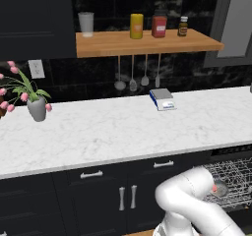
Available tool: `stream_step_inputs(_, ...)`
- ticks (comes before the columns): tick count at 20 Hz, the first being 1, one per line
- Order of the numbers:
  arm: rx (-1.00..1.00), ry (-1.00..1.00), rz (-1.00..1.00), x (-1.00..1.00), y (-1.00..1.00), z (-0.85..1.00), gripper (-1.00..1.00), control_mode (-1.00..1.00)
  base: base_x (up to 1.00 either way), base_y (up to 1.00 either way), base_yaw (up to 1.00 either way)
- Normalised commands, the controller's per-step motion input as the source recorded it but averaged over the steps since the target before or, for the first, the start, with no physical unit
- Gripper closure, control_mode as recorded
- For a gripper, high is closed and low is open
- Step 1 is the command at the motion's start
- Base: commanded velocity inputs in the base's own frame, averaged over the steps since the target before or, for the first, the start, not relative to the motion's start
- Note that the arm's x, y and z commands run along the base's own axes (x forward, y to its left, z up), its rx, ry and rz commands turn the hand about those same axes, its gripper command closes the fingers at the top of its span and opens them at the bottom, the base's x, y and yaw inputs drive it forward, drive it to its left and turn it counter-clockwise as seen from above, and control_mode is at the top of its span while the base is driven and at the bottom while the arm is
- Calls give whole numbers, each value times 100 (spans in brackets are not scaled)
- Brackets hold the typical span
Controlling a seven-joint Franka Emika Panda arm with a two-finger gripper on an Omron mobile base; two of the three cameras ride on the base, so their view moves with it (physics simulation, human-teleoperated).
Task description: Pick up the cup and bowl from the counter, place them in the dishwasher, and close the dishwasher door.
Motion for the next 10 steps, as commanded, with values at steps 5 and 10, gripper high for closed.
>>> stream_step_inputs(5, -52, 29, -1, -100, -9, 46, -100, -100, 0, 0, 0)
stream_step_inputs(10, -58, 42, 0, -100, -8, 74, -100, -100, 0, 0, 0)
